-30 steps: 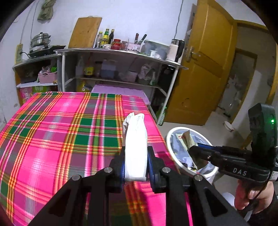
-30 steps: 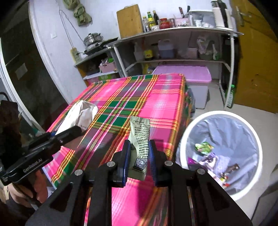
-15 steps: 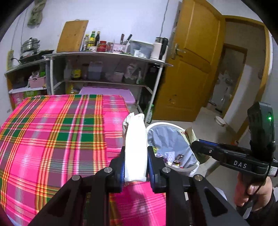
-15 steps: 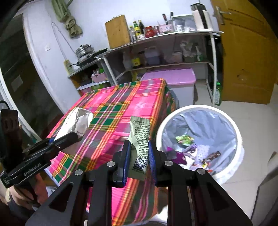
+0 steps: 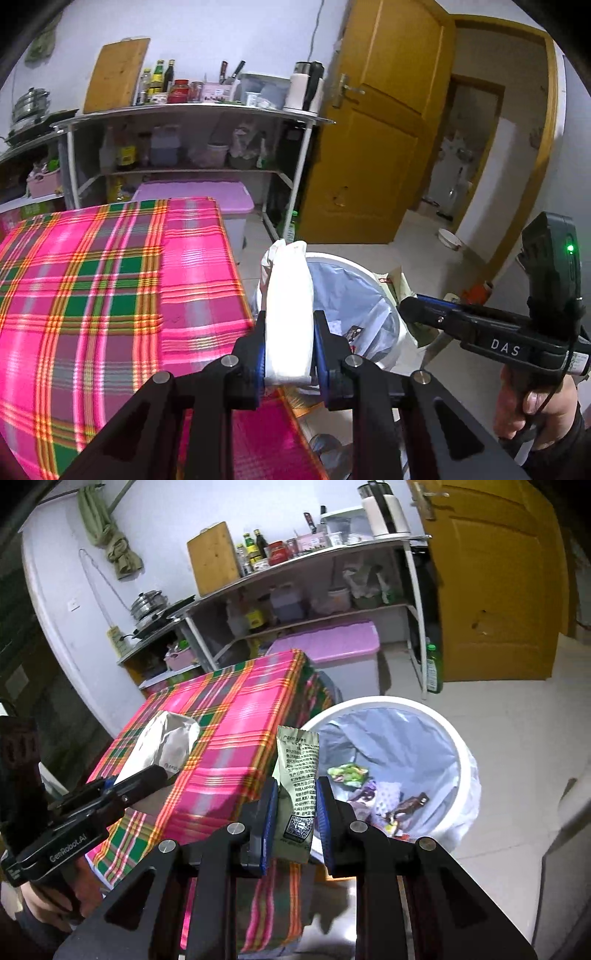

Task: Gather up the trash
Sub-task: 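Carry the white tissue and pale wrapper over the bin and open both grippers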

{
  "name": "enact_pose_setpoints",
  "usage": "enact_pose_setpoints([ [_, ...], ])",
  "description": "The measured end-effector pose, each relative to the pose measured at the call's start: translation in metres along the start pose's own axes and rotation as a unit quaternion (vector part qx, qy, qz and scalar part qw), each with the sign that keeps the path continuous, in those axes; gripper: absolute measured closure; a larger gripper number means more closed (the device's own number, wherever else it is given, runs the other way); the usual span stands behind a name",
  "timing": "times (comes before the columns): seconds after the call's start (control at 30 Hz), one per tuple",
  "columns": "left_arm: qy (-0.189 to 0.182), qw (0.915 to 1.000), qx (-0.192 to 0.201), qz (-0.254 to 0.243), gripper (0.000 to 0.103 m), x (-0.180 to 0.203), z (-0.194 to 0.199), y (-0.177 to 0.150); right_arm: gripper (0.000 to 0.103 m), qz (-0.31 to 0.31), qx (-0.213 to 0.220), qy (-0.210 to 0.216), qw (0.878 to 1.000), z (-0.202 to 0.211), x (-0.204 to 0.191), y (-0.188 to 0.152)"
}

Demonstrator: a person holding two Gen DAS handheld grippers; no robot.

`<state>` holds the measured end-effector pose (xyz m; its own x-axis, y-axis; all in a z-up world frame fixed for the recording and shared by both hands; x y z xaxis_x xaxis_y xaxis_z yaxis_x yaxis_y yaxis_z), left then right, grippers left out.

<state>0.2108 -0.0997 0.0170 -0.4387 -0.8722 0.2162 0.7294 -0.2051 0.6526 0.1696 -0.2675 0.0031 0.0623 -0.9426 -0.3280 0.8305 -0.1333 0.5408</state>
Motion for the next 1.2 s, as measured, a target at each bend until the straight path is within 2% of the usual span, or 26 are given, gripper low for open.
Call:
enact_pose_setpoints([
  [0.27,-0.012,0.9996,-0.022,-0.009,0.080,0.009,-0.037,0.014,0.081,-0.020,-0.017,-0.012,1.000,-0.017,0.024,0.002],
  [0.63,-0.023,0.9970,-0.073,-0.011,0.080,0.015,-0.098,0.028,0.081,-0.042,-0.049,-0.023,0.998,-0.051,0.053,0.010],
  [0.8,-0.024,0.9959,-0.087,-0.006,0.074,0.013,-0.118,0.034,0.080,-0.055,-0.060,-0.025,0.996,-0.066,0.061,0.016],
  [0.9,-0.024,0.9959,-0.087,0.001,0.064,0.009,-0.125,0.036,0.080,-0.058,-0.061,-0.029,0.996,-0.070,0.063,0.017],
  [1.03,-0.030,0.9960,-0.084,0.008,0.063,0.006,-0.123,0.035,0.078,-0.056,-0.059,-0.029,0.996,-0.068,0.062,0.016],
  [1.2,-0.031,0.9969,-0.071,0.012,0.063,0.004,-0.109,0.034,0.070,-0.052,-0.052,-0.028,0.997,-0.059,0.055,0.013],
])
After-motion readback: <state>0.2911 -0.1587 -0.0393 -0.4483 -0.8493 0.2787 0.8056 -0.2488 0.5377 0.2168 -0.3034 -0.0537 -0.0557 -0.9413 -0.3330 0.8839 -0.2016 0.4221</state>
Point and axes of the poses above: each gripper's, at about its wrist camera, not at the fingertips, and z roughly against the way its jaws point, x to its right, y to its top, the point moved 1 cm from there along -z, roughly the way its jaws point, and after that the axes turned 11 degrees about -x, right-handed, at the moved point
